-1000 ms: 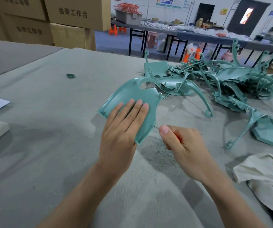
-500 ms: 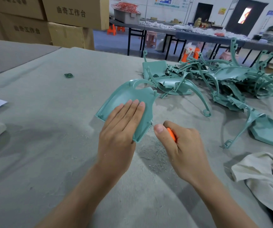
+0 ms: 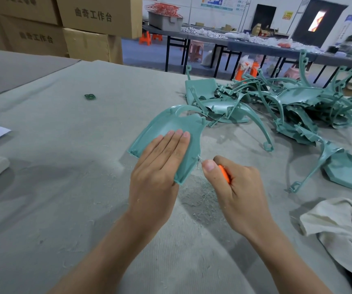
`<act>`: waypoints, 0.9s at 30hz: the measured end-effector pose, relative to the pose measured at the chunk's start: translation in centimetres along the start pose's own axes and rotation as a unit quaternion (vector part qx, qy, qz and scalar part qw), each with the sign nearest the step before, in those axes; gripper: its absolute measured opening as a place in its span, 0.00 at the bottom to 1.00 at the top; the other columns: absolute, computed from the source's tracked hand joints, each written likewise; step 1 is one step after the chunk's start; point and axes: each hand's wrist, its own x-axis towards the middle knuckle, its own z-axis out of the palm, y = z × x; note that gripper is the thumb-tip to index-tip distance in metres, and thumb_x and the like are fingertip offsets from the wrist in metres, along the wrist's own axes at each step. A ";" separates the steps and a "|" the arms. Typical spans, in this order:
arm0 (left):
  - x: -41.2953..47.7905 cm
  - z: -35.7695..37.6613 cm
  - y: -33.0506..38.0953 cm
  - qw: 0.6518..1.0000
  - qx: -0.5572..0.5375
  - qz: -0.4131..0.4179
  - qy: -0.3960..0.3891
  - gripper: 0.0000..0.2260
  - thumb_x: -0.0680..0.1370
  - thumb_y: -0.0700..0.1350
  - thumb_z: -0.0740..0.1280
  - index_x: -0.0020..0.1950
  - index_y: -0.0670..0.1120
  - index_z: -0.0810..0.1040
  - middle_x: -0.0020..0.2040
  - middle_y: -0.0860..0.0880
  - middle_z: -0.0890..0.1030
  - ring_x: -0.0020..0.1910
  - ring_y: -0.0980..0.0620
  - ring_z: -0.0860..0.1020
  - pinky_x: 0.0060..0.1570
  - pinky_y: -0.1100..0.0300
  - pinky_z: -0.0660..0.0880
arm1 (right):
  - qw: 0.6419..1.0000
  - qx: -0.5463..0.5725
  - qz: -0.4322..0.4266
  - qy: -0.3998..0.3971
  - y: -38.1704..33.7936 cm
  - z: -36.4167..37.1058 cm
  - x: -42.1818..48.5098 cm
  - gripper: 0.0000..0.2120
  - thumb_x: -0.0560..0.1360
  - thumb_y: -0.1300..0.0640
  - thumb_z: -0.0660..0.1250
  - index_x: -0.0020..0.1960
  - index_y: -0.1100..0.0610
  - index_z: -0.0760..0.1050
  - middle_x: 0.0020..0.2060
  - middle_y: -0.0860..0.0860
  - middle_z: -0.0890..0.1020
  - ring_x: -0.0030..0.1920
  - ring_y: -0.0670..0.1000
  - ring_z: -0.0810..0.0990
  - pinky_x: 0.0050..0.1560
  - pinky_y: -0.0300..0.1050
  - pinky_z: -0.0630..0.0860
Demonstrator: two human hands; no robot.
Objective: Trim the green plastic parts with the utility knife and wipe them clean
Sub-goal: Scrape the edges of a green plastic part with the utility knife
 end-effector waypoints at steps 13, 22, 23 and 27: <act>0.2 -0.3 0.8 0.999 -0.019 -0.031 0.002 0.23 0.70 0.25 0.66 0.65 0.35 0.75 0.64 0.44 0.74 0.64 0.47 0.75 0.68 0.53 0.67 | 0.998 0.004 0.000 0.066 -0.9 0.8 -0.3 0.25 0.78 0.34 0.52 0.31 0.49 0.57 0.22 0.46 0.58 0.24 0.48 0.60 0.27 0.45 0.57; 0.2 -0.3 0.5 1.000 0.008 -0.019 0.006 0.19 0.72 0.27 0.66 0.63 0.34 0.76 0.61 0.40 0.79 0.62 0.43 0.77 0.66 0.52 0.68 | 0.995 -0.067 0.023 0.075 -0.8 0.9 -0.2 0.28 0.77 0.31 0.50 0.30 0.52 0.59 0.21 0.47 0.59 0.22 0.48 0.62 0.27 0.45 0.57; 0.1 -0.3 0.6 1.000 0.005 -0.012 0.010 0.19 0.74 0.26 0.63 0.63 0.35 0.76 0.62 0.41 0.79 0.62 0.44 0.77 0.66 0.52 0.68 | 0.993 -0.077 0.035 0.082 -0.6 0.9 0.0 0.29 0.77 0.31 0.50 0.30 0.53 0.59 0.20 0.47 0.59 0.22 0.48 0.62 0.27 0.45 0.57; -0.1 -0.2 1.2 1.000 -0.021 -0.013 0.009 0.23 0.72 0.27 0.56 0.65 0.36 0.75 0.63 0.41 0.77 0.64 0.45 0.75 0.69 0.53 0.67 | 0.990 -0.038 0.053 0.127 0.8 -0.2 0.7 0.28 0.79 0.33 0.51 0.30 0.52 0.57 0.23 0.46 0.59 0.24 0.47 0.60 0.29 0.43 0.54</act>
